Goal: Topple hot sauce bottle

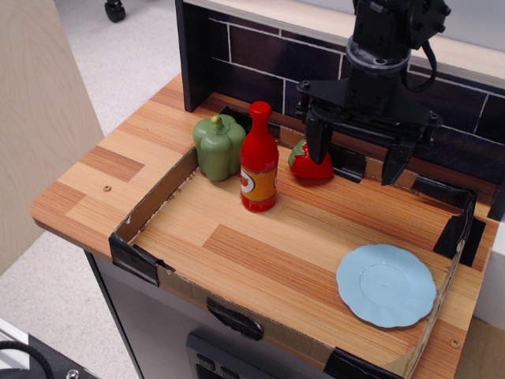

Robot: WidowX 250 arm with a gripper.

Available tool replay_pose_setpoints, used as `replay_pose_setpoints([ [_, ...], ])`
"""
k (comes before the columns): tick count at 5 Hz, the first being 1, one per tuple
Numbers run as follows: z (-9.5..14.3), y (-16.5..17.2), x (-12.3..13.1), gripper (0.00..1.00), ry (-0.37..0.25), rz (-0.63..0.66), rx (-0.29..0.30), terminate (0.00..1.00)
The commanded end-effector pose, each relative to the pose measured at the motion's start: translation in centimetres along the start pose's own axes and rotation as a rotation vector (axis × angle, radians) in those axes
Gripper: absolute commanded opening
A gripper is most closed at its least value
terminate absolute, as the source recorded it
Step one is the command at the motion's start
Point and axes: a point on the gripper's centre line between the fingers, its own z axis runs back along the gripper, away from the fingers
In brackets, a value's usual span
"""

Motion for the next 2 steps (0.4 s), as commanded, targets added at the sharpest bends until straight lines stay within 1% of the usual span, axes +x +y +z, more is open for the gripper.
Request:
replay_pose_setpoints([
  [1,0.0,0.0,0.0,1.00,0.000,0.000,0.000,0.00],
  [2,1.0,0.5,-2.0,1.00,0.121,0.027,-0.031,0.00],
])
